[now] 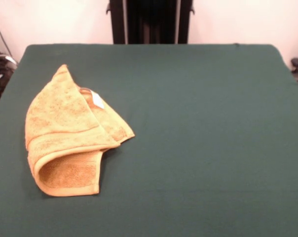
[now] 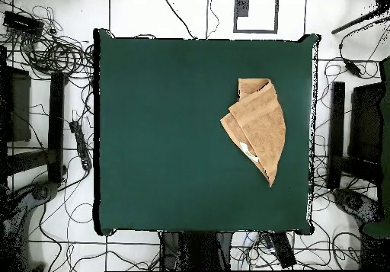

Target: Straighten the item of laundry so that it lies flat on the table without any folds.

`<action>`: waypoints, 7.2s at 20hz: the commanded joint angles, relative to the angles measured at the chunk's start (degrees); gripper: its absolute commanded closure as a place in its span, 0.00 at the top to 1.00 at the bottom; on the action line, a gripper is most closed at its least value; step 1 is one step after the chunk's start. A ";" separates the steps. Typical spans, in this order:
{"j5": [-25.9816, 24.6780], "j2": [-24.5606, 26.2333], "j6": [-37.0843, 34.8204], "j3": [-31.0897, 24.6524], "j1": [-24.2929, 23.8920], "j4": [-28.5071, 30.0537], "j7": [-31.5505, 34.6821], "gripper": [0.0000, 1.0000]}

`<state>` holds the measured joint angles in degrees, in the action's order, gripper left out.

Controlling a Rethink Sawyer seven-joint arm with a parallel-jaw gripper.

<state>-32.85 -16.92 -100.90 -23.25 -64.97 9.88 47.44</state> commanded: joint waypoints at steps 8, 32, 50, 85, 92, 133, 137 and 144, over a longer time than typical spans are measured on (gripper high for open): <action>14.22 -4.01 9.48 -1.15 -5.67 12.46 3.53 1.00; 26.27 -25.97 44.05 8.68 -3.28 57.11 10.52 1.00; 29.88 -33.51 34.89 14.70 1.94 58.44 10.58 1.00; -82.38 -24.89 -20.36 -97.04 -19.11 -7.15 -22.82 1.00; -104.47 -25.54 -29.54 -109.49 -22.00 -6.04 -21.55 1.00; 2.34 -7.44 -11.38 -6.34 6.38 -8.79 -1.54 1.00; 2.77 -7.52 -6.50 -7.47 6.02 -4.20 -1.25 1.00; -9.41 -9.57 -6.75 -11.16 6.96 -0.64 -12.29 1.00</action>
<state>-36.09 -26.46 -108.09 -32.11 -61.71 -3.41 42.66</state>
